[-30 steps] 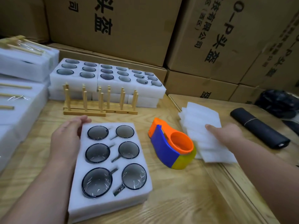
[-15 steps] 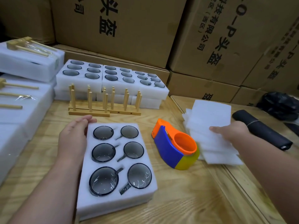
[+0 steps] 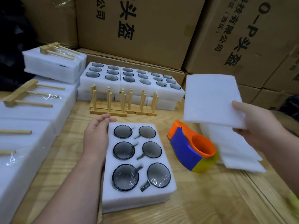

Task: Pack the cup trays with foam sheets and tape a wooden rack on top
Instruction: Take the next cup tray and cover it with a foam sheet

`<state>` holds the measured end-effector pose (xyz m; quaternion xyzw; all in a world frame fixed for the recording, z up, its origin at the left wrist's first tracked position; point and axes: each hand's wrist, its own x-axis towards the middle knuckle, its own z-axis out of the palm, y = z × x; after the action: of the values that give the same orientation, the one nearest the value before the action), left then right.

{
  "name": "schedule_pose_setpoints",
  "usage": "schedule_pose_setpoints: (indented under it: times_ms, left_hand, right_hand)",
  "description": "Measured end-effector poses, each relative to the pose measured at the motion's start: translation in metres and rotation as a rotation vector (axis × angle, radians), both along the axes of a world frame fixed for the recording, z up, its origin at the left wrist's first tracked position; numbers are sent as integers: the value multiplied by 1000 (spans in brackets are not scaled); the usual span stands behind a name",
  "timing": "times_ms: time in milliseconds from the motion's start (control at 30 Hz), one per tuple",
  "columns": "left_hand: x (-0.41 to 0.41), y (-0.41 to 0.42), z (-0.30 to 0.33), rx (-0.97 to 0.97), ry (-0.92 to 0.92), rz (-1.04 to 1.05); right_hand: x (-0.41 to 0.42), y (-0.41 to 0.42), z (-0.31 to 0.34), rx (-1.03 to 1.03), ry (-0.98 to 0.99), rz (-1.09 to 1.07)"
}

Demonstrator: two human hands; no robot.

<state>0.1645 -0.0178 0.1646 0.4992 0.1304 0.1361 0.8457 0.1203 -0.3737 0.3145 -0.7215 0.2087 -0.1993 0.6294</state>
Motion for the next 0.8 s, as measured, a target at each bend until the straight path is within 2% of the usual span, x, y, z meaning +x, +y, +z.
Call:
schedule_pose_setpoints:
  times_ms: [167,367,533,633,800]
  left_hand:
    - [0,0,0,-18,5,-9]
    - [0,2,-2,-6,4,-22]
    - [-1,3,-1,41,20,-24]
    - [-2,2,0,59,29,-19]
    - [-5,0,4,37,31,-17]
  right_hand:
    - [-36,62,-14,37,55,321]
    - [-54,107,-35,-63,201,452]
    - [-60,126,-53,-79,239,550]
    - [-59,128,-63,-192,231,528]
    - [-54,123,-80,-513,111,518]
